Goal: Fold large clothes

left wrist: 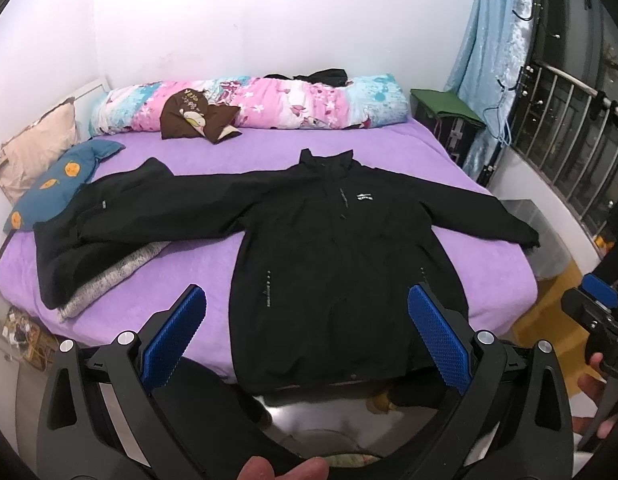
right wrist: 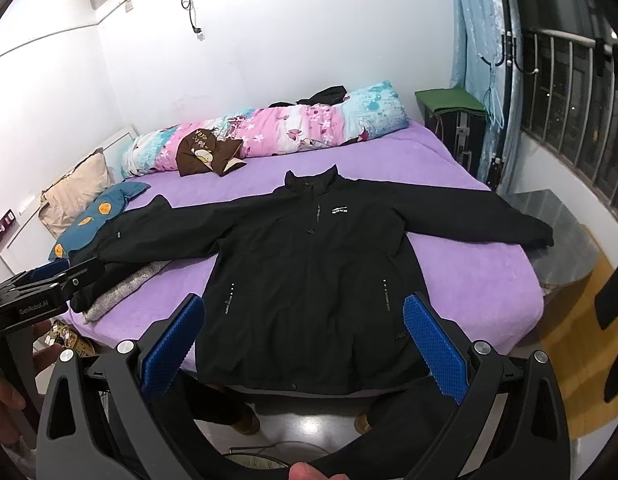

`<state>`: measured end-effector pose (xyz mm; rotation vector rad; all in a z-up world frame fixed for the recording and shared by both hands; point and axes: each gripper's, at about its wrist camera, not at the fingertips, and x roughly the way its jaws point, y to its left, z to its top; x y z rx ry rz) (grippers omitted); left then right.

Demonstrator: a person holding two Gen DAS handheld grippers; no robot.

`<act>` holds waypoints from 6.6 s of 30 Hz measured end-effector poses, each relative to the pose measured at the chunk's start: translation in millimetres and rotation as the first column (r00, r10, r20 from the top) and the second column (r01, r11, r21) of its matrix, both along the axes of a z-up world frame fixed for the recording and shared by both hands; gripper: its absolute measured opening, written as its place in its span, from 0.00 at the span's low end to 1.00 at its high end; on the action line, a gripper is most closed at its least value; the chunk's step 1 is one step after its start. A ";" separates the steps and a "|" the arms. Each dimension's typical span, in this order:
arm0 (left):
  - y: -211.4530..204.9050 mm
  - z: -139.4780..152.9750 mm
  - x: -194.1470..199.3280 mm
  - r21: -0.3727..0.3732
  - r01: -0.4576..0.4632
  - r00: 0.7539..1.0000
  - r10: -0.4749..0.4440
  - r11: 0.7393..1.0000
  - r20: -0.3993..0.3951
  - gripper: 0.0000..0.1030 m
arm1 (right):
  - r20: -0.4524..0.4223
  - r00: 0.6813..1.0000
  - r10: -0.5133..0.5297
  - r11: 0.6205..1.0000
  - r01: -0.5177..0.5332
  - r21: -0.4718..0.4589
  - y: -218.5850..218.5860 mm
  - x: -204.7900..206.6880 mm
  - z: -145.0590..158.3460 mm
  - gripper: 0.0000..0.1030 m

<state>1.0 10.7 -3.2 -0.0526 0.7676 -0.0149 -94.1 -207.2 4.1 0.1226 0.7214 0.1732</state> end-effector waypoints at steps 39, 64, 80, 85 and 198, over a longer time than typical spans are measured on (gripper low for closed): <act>-0.1 6.6 -1.4 -0.002 -0.003 1.000 0.003 1.000 0.001 0.94 | 0.011 1.000 0.001 1.000 -0.001 -0.002 3.8 -0.7 11.6 0.95; 20.4 0.8 3.4 -0.108 -0.030 0.999 0.032 0.994 0.010 0.94 | 0.028 0.999 0.024 0.999 -0.023 -0.035 20.9 13.7 13.3 0.95; 185.4 -63.2 63.3 -0.435 -0.216 0.974 0.225 0.874 -0.033 0.94 | 0.114 0.971 0.211 0.978 -0.208 -0.032 123.3 85.9 15.9 0.95; 246.8 -101.5 95.0 -0.475 -0.291 0.955 0.284 0.831 -0.088 0.94 | 0.120 0.949 0.290 0.954 -0.276 -0.121 173.2 120.2 -3.0 0.95; 55.9 -50.9 267.7 0.223 -0.030 0.837 -0.098 0.974 0.539 0.11 | -0.561 0.678 0.475 0.803 -0.595 -0.040 357.0 446.1 40.4 0.29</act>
